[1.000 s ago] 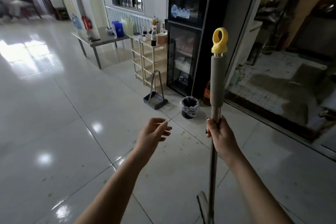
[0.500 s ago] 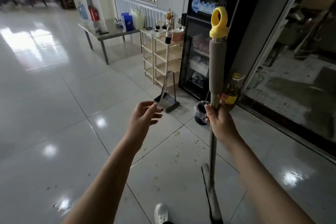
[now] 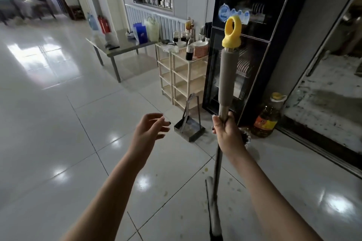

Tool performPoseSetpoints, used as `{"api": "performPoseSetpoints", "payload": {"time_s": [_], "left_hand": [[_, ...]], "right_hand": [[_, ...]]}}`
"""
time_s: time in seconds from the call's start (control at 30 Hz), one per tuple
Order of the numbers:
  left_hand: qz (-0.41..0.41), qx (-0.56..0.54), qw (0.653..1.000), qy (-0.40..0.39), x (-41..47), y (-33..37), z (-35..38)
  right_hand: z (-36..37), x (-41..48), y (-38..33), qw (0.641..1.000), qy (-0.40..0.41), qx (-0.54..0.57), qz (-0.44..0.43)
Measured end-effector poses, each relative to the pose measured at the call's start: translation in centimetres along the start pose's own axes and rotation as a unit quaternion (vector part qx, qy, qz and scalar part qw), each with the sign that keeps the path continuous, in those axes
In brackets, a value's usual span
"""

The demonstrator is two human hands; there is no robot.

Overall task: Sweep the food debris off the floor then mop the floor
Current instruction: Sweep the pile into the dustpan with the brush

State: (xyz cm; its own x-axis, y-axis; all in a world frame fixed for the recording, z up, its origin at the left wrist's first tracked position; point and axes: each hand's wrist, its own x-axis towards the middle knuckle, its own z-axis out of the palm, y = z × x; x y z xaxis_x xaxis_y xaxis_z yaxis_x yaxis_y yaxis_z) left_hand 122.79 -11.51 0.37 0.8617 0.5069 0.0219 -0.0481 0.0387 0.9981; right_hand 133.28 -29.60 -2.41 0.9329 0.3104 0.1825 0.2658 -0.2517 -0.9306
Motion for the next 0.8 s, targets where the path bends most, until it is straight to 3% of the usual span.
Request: {"api": "performPoseSetpoints", "payload": {"time_s": [0.17, 0.43, 0.8], "left_hand": [[-0.005, -0.013, 1.0, 0.0, 7.8, -1.2, -2.5], [-0.013, -0.018, 0.997, -0.069, 23.3, -1.9, -7.8], [-0.074, -0.085, 0.983, -0.146, 38.7, -2.3, -7.7]], "right_hand": [[4.6, 6.6, 0.5, 1.0, -0.004, -0.003, 0.015], [12.4, 17.7, 0.5, 0.993, -0.017, -0.093, 0.066], [16.2, 28.7, 1.7, 0.984, 0.143, -0.102, 0.042]]}}
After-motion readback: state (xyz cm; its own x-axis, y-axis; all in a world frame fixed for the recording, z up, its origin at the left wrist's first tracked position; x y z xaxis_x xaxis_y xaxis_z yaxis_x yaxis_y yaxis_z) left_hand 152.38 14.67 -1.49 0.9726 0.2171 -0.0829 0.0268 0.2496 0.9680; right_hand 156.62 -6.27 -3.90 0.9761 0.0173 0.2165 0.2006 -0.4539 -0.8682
